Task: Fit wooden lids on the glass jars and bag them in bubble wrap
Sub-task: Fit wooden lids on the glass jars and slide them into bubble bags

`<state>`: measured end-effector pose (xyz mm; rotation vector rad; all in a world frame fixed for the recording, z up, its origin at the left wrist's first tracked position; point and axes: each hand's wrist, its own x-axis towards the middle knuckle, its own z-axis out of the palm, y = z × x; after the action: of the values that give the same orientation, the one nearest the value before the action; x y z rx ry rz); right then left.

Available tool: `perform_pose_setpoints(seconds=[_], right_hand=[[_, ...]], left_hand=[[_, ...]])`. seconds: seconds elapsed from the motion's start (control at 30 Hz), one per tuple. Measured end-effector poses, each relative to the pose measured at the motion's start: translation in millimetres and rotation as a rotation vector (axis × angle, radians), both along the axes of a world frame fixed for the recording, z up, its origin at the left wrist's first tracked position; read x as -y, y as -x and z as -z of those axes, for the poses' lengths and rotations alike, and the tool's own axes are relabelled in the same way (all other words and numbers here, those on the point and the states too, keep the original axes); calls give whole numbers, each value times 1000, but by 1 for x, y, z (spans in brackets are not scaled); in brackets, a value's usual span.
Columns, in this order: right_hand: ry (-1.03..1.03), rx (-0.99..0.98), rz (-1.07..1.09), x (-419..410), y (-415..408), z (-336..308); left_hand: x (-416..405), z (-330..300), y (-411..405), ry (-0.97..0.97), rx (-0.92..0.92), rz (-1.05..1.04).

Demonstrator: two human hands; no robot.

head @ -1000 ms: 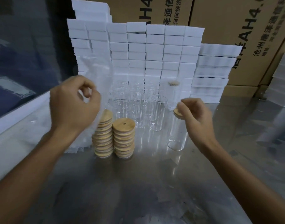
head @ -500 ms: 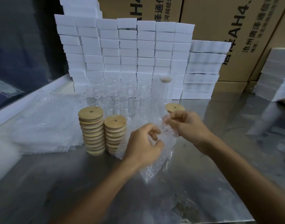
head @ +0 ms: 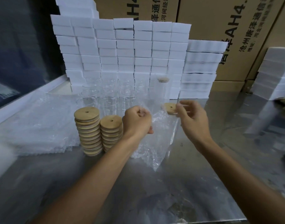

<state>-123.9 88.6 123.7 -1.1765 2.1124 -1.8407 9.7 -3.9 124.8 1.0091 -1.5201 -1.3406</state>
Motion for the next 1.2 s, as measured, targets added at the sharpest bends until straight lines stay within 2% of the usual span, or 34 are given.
perform_pose_setpoints(seconds=[0.07, 0.17, 0.33, 0.43, 0.53, 0.6, 0.77, 0.93, 1.07, 1.2], right_hand=[[25, 18, 39, 5, 8, 7], [-84, 73, -49, 16, 17, 28], [-318, 226, -181, 35, 28, 71], [-365, 215, -202, 34, 37, 79], [-294, 226, -189, 27, 41, 68], [-190, 302, -194, 22, 41, 51], [64, 443, -269, 5, 24, -23], [88, 514, -403, -11, -2, -74], [120, 718, -493, -15, -25, -86], [177, 920, -556, -11, -37, -84]], left_hand=[[4, -8, -3, 8, 15, 23], [10, -19, -6, 40, 14, 13], [7, -24, -10, 247, 159, 11], [4, -20, -12, 321, 209, 8], [3, -16, -10, 378, 245, -20], [3, -15, -6, 380, 259, -41], [-3, -18, 3, 460, 355, 8], [-3, -22, 16, 375, 478, 5], [5, -25, 22, 417, 523, -49], [10, -26, 21, 435, 529, -9]])
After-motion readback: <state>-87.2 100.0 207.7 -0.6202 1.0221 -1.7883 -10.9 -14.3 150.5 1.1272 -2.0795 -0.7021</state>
